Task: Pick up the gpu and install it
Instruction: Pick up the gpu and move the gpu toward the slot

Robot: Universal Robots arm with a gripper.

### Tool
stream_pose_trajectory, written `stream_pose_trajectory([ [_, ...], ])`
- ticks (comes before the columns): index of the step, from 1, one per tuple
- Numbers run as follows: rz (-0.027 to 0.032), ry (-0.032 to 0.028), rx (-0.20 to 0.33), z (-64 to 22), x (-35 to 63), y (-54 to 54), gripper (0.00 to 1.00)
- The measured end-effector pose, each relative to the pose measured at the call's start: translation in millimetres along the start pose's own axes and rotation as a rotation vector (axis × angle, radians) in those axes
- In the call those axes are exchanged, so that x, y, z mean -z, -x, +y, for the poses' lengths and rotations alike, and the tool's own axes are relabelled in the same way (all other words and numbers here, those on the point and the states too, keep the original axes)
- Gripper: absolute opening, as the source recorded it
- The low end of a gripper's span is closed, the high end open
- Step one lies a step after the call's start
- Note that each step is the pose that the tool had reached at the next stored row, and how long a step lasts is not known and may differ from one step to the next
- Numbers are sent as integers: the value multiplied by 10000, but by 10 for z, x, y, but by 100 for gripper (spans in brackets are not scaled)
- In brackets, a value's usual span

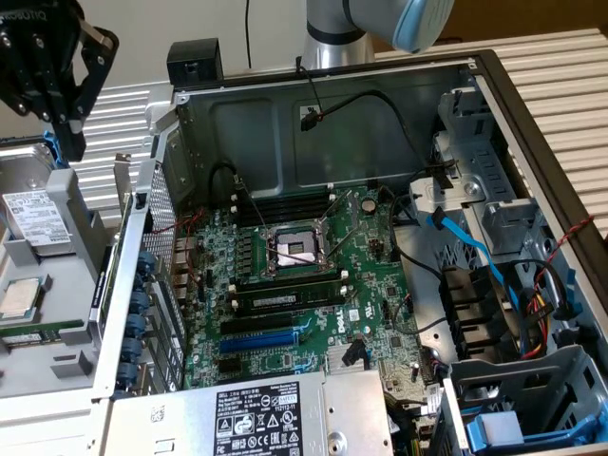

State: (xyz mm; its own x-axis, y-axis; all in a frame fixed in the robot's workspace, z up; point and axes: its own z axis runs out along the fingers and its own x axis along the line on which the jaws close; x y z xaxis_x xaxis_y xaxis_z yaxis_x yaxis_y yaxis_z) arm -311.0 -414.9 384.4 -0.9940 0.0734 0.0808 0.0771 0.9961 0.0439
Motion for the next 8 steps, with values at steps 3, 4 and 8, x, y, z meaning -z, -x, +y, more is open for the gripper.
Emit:
stream_pose_trajectory([
  [3, -4, -74, -2, -2, -33, -12, 11],
  [4, -7, -95, 0, -4, -45, -16, 11],
  [8, -13, -183, 6, -9, -86, -31, 11],
])
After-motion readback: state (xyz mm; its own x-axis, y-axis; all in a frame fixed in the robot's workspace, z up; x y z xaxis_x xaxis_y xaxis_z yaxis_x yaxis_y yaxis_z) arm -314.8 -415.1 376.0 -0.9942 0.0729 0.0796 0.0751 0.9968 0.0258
